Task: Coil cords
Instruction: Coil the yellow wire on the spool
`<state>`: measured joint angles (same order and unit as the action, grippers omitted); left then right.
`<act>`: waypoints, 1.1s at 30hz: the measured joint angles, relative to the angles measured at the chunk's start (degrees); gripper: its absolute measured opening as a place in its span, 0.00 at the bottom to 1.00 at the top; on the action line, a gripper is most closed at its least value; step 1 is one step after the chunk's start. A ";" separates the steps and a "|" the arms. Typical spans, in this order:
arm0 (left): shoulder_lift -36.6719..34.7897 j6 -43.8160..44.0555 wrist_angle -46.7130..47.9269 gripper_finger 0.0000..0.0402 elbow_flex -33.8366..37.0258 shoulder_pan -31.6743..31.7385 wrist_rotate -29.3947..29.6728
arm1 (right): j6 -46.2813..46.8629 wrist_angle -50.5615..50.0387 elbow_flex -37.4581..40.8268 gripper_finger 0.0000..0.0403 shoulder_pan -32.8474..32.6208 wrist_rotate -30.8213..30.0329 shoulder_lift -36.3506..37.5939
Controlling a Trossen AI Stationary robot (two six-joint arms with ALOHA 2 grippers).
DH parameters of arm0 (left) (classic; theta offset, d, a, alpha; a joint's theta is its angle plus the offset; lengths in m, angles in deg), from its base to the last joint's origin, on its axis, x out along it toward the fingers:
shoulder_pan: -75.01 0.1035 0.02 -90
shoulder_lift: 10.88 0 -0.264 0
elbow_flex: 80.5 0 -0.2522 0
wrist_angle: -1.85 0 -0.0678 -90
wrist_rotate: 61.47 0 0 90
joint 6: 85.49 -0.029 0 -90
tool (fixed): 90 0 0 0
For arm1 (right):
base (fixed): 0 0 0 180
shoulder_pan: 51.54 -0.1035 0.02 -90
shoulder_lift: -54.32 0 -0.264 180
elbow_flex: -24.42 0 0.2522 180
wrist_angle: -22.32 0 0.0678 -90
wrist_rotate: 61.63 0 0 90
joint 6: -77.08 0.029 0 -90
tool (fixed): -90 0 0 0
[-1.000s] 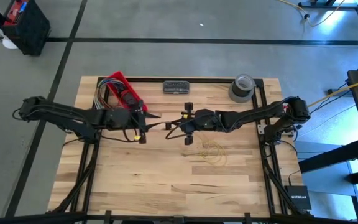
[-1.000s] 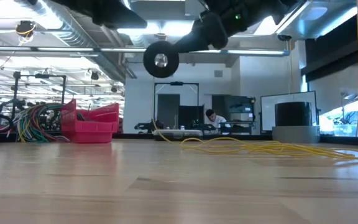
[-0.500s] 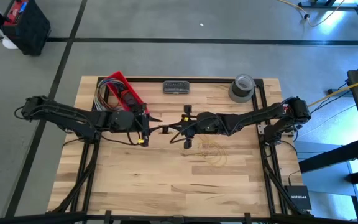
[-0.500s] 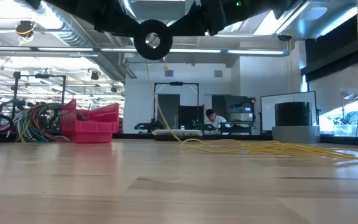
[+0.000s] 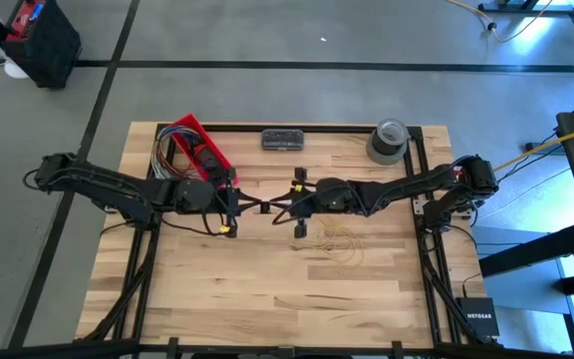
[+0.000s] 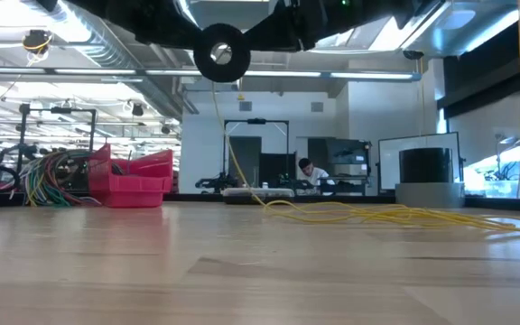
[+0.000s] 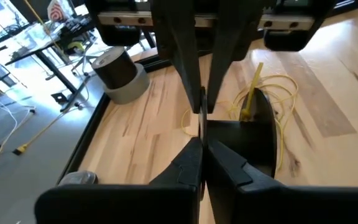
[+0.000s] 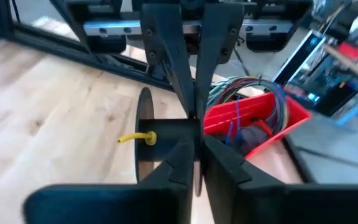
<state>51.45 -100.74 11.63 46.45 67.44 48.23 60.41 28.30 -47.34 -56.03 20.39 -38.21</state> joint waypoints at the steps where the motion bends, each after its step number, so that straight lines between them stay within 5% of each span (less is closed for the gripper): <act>1: 0.00 0.06 0.13 0.02 0.00 0.00 0.02 | 1.31 -0.42 0.00 0.12 0.00 -0.22 0.06; 5: -0.41 0.43 0.54 0.01 0.02 -0.28 1.79 | 1.76 -8.50 0.02 0.21 -1.03 -8.49 4.10; 10: -2.10 0.06 0.36 0.01 0.02 -1.70 10.69 | 4.87 -23.82 -0.07 0.31 -4.48 -27.23 11.77; 13: -3.18 0.25 -0.90 0.00 0.02 -1.92 16.87 | 9.43 -30.76 -0.05 0.34 -5.84 -31.37 14.59; 16: -3.48 1.44 -4.59 0.00 0.02 -1.92 19.17 | 11.17 -29.10 1.54 0.34 -5.65 -31.18 14.88; 24: -2.21 0.90 -13.68 0.00 0.82 -1.69 19.12 | 4.56 -1.74 9.65 0.34 -0.46 -22.15 8.47; 33: -1.51 1.19 -16.88 0.00 0.83 -1.36 18.93 | 2.29 15.77 8.73 0.34 0.04 -17.90 -2.30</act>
<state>49.94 -99.54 -5.25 47.29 66.08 67.17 62.70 44.07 -38.61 -55.99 2.49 -40.51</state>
